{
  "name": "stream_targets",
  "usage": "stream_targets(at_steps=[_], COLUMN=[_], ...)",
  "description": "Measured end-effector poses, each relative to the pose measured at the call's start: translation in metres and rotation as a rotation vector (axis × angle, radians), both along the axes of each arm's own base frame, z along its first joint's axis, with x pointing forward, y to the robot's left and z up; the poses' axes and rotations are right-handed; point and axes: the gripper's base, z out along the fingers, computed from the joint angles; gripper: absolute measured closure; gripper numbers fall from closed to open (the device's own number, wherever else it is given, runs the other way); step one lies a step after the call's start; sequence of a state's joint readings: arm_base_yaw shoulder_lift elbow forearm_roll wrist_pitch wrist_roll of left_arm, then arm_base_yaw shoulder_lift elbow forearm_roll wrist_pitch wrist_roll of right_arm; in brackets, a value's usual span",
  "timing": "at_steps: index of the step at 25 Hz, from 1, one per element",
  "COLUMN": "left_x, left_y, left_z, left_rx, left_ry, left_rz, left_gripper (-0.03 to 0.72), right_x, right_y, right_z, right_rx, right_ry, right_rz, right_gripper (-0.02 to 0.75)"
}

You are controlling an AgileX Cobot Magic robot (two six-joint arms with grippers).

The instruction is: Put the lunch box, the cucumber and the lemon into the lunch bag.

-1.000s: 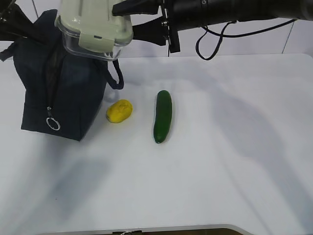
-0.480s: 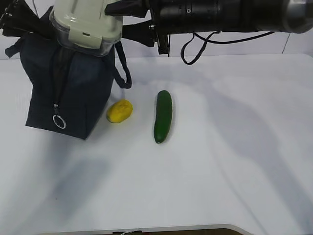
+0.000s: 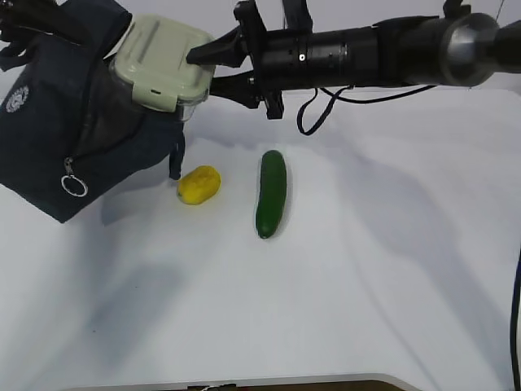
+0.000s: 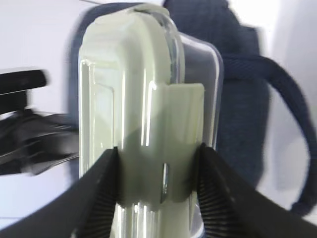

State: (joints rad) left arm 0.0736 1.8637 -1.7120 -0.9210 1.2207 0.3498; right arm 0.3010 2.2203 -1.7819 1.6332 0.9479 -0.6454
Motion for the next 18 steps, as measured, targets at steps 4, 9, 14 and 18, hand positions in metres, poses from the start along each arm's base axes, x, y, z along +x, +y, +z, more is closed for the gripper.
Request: stream_targets(at_steps=[4, 9, 14, 18], left_x=[0.0, 0.0, 0.0, -0.001], left_y=[-0.002, -0.002, -0.002, -0.002], left_z=[0.003, 0.003, 0.003, 0.003], left_rx=[-0.03, -0.03, -0.03, -0.03], left_ry=[-0.008, -0.01, -0.011, -0.009], left_rz=[0.0, -0.002, -0.003, -0.006], left_gripper=[0.704, 0.704, 0.704, 0.704], right_x=[0.004, 0.004, -0.008, -0.017], right_y=[0.001, 0.004, 0.029, 0.045], right_z=[-0.015, -0.022, -0.024, -0.023], right_rx=[-0.015, -0.016, -0.009, 0.008], right_ry=[0.025, 0.04, 0.048, 0.054], right_rz=[-0.009, -0.002, 0.046, 0.081], right_gripper=[0.371, 0.371, 0.371, 0.371])
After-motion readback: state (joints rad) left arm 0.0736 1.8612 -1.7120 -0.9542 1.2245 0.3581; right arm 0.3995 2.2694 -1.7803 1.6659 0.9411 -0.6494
